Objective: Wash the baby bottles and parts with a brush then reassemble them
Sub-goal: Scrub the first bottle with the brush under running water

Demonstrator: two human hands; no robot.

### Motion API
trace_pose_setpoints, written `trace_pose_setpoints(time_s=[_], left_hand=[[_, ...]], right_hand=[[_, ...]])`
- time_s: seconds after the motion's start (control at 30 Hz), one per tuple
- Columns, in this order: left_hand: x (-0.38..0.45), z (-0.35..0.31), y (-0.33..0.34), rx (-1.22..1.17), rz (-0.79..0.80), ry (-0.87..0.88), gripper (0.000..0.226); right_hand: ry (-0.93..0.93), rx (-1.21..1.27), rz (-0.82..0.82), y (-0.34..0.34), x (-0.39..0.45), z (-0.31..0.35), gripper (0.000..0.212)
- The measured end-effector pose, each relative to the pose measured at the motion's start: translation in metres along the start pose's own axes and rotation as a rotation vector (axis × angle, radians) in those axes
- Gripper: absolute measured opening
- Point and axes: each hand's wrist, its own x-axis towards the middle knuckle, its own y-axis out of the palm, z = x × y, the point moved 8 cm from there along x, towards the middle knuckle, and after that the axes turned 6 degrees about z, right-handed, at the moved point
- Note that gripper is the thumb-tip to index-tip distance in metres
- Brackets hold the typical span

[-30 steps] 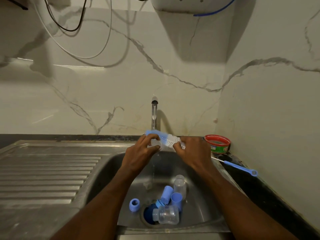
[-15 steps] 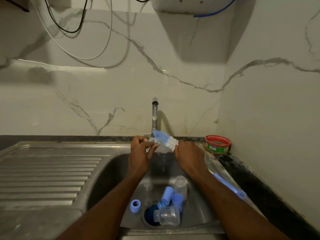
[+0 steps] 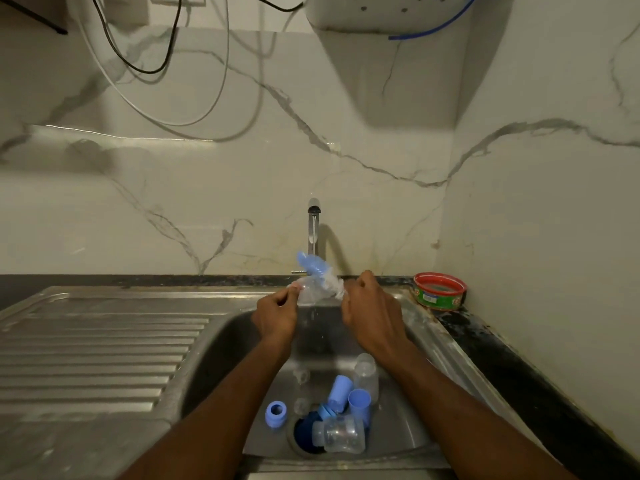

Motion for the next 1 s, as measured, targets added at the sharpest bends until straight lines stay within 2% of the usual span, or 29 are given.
trace_pose_setpoints(time_s=[0.1,0.2,0.3,0.43,0.53,0.6,0.7,0.8,0.83,1.0], left_hand=[[0.0,0.009,0.004,-0.152,0.053,-0.114,0.02],[-0.01,0.009,0.017,-0.42,0.173,-0.267,0.026],[-0.016,0.01,0.029,-0.587,0.293,-0.41,0.029],[-0.016,0.019,0.032,-0.65,0.332,-0.511,0.024],[-0.019,0.024,0.032,-0.601,0.343,-0.582,0.019],[-0.015,0.03,0.033,-0.605,0.311,-0.594,0.018],[-0.008,0.033,0.033,-0.657,0.243,-0.553,0.016],[-0.007,0.032,0.035,-0.729,0.247,-0.544,0.048],[-0.004,0.032,0.035,-0.722,0.25,-0.529,0.051],[0.004,0.025,0.021,-0.743,0.148,-0.458,0.028]], right_hand=[[-0.114,-0.008,0.003,0.002,-0.007,0.015,0.021],[0.002,-0.056,-0.039,-0.003,-0.001,0.002,0.02],[0.067,-0.072,-0.075,-0.01,0.002,-0.002,0.021],[-0.13,-0.099,0.038,0.003,-0.006,0.022,0.014],[-0.029,-0.074,-0.066,-0.012,-0.001,0.006,0.018],[0.051,-0.058,-0.135,-0.02,0.001,-0.004,0.021],[0.011,-0.036,-0.088,-0.013,-0.001,0.002,0.024],[-0.039,-0.025,-0.053,-0.008,-0.004,0.007,0.027],[-0.042,-0.019,-0.045,-0.006,-0.005,0.006,0.026],[0.011,0.016,-0.069,-0.009,-0.006,-0.001,0.024]])
